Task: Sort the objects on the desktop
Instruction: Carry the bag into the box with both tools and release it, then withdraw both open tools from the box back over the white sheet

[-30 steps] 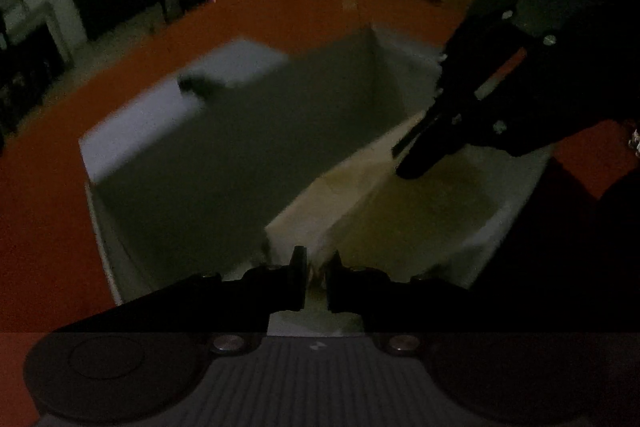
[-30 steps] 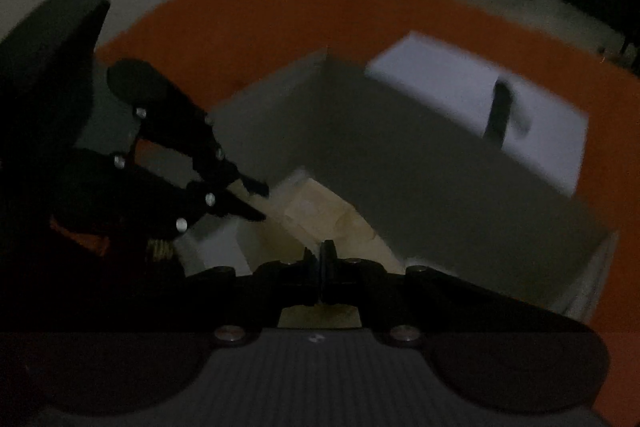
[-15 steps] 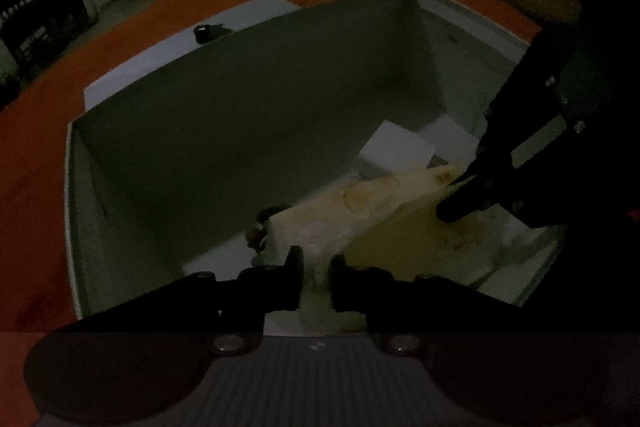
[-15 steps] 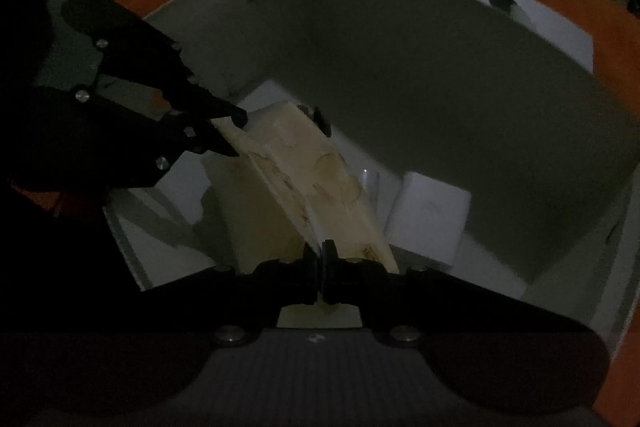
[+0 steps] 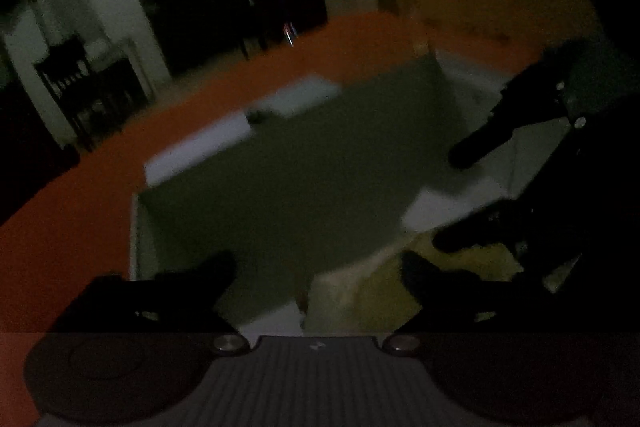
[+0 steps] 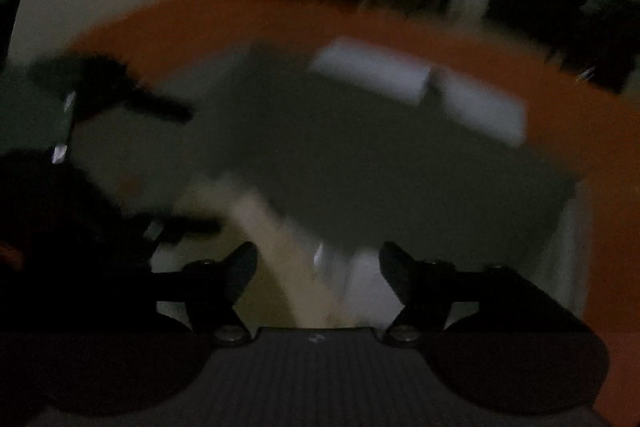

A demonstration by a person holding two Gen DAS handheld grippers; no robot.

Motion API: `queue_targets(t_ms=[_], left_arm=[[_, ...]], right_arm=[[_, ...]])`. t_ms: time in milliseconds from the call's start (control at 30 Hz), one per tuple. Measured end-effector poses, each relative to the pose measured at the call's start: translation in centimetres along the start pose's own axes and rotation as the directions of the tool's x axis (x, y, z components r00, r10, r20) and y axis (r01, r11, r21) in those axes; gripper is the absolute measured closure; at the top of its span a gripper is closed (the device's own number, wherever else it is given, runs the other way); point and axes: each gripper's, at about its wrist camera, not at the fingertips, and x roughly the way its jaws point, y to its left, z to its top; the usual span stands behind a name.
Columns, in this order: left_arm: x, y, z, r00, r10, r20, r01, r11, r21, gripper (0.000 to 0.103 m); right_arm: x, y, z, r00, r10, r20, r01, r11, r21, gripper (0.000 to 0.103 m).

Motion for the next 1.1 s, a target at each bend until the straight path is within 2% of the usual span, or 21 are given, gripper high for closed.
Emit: queue_targets(t_ms=[33, 67, 100, 167, 333, 400, 567, 667, 767, 867, 933, 1067, 1100], left_arm=[[-0.5, 0.1, -0.2, 1.0, -0.018, 0.025, 0.018, 1.0, -0.003, 0.0], [-0.7, -0.1, -0.3, 0.999, -0.025, 0.029, 0.025, 1.0, 0.012, 0.0], [-0.8, -0.3, -0.4, 0.999, -0.025, 0.034, 0.024, 0.999, 0.028, 0.0], [-1.1, -1.1, -0.4, 0.998, 0.037, 0.05, -0.04, 0.997, 0.058, 0.0], [-1.8, -1.9, 0.4, 0.991, 0.103, 0.09, -0.11, 0.991, 0.077, 0.0], [-2.3, -1.7, 1.1, 0.99, 0.1, 0.095, -0.107, 0.992, 0.072, 0.0], [-3.8, -0.7, 2.8, 0.99, 0.105, 0.099, -0.115, 0.987, 0.112, 0.0], [-3.8, 0.4, 5.0, 0.996, 0.084, 0.025, -0.087, 0.986, 0.143, 0.0], [-2.5, 2.4, 8.4, 0.99, 0.073, -0.12, -0.056, 0.988, 0.145, 0.0], [-2.0, 4.9, 12.3, 0.984, 0.065, -0.165, -0.045, 0.991, 0.124, 0.0], [-1.7, 6.5, 15.0, 0.985, 0.05, -0.165, -0.033, 0.994, 0.107, 0.0], [-0.2, 9.0, 19.2, 0.985, 0.052, -0.167, -0.049, 0.999, 0.018, 0.0], [0.5, 9.5, 20.0, 0.982, 0.05, -0.183, -0.055, 0.998, -0.019, 0.0]], right_arm=[[-0.9, -0.3, -0.4, 0.998, -0.028, 0.061, 0.026, 0.999, 0.04, 0.012], [-1.7, -0.5, -0.9, 0.991, -0.058, 0.119, 0.048, 0.996, 0.081, 0.009], [-2.1, -0.9, -1.2, 0.988, -0.067, 0.137, 0.051, 0.992, 0.118, 0.006], [-2.9, -1.7, -1.8, 0.981, -0.088, 0.172, 0.055, 0.98, 0.192, 0.006], [-3.5, -3.6, -2.4, 0.981, -0.108, 0.16, 0.046, 0.935, 0.353, 0.006], [-3.7, -4.1, -2.4, 0.982, -0.122, 0.143, 0.057, 0.917, 0.394, 0.006], [-5.0, -5.0, -1.2, 0.986, -0.137, 0.091, 0.096, 0.929, 0.359, 0.006], [-5.6, -6.4, 1.3, 0.992, -0.12, 0.031, 0.102, 0.932, 0.347, 0.006], [-5.4, -8.8, 4.8, 0.99, -0.09, -0.108, 0.123, 0.927, 0.354, 0.006], [-4.9, -12.2, 8.4, 0.965, -0.056, -0.258, 0.163, 0.895, 0.416, 0.006], [-5.0, -14.3, 10.8, 0.949, -0.075, -0.306, 0.213, 0.867, 0.45, 0.002], [-5.9, -17.8, 15.6, 0.957, -0.128, -0.262, 0.242, 0.851, 0.467, 0.001], [-6.1, -18.6, 16.6, 0.962, -0.151, -0.227, 0.246, 0.84, 0.484, 0.0]])
